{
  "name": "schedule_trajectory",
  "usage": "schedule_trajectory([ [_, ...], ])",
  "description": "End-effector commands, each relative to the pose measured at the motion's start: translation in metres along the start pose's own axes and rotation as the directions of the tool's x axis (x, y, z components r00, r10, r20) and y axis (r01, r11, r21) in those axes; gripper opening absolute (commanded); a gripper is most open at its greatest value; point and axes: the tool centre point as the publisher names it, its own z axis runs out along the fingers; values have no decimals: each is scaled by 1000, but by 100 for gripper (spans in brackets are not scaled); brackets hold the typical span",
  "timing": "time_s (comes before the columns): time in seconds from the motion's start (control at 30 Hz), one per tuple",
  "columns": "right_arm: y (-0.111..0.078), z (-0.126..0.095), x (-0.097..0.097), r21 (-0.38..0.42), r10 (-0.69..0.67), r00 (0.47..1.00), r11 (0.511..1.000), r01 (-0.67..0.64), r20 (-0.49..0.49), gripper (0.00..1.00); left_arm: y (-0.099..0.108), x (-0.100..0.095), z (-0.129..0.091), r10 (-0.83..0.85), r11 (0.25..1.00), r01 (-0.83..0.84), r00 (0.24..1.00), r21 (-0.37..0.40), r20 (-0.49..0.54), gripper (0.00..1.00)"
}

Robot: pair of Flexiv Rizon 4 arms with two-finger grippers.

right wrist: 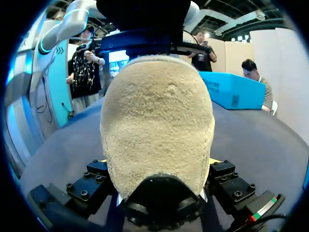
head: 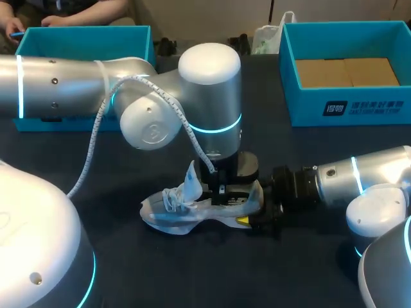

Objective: Take the shoe out of the shoebox, open the shoe tongue, remove and reinsert the insole, then place the shoe into the shoebox

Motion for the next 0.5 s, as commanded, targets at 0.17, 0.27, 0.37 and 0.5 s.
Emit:
schedule_trajectory([
  [0.17,2,0,0,6,0,1000,1000,0,0,0,16,9,0,39,999,-39,999,-7,-28,0],
  [0.27,2,0,0,6,0,1000,1000,0,0,0,19,14,4,50,999,-50,998,-13,-23,0],
  [0.37,2,0,0,6,0,1000,1000,0,0,0,20,15,8,50,999,-51,998,-16,-27,0],
  [0.5,2,0,0,6,0,1000,1000,0,0,0,22,16,10,52,998,-53,998,-16,-31,7],
])
